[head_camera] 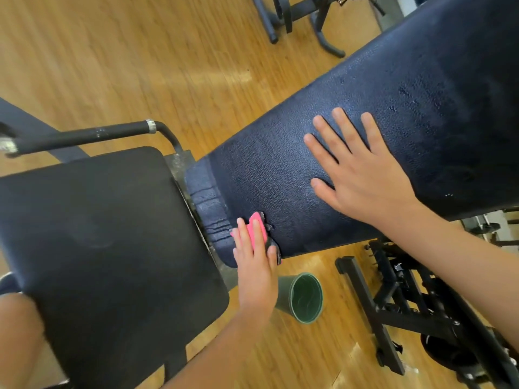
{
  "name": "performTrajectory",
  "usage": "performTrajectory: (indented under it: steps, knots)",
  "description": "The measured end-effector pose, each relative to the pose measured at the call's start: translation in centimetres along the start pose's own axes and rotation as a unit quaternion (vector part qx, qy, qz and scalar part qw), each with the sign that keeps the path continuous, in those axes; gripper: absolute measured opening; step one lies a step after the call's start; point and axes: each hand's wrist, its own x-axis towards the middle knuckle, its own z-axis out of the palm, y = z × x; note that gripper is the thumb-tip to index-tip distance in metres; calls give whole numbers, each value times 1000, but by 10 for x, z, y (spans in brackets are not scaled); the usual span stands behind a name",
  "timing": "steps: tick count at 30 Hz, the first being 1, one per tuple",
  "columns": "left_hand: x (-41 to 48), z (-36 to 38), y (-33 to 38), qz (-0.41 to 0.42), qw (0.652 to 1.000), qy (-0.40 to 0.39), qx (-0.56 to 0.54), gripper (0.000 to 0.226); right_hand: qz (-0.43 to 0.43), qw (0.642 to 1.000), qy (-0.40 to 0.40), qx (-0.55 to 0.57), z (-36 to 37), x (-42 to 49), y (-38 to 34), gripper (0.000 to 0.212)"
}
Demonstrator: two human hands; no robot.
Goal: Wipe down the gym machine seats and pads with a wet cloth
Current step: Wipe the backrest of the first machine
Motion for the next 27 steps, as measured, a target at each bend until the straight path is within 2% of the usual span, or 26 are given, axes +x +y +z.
performTrajectory:
  steps: [5, 10, 15, 20, 27]
  knots:
    - [10, -11, -6, 10, 999, -34, 35, 65, 43, 998, 13, 45, -5, 2, -16, 70]
    - [11, -12, -8, 0, 998, -42, 50, 65, -29, 996, 9, 86, 4, 0, -88, 62]
    - [19, -18, -24, 50, 995, -46, 79, 64, -29, 999, -2, 31, 27, -7, -90, 62]
    - [20, -28, -43, -8, 999, -5, 53, 58, -19, 999, 16, 38, 29, -6, -95, 62]
    - [51, -30, -57, 58, 997, 12, 46, 55, -15, 999, 21, 42, 28, -5, -94, 62]
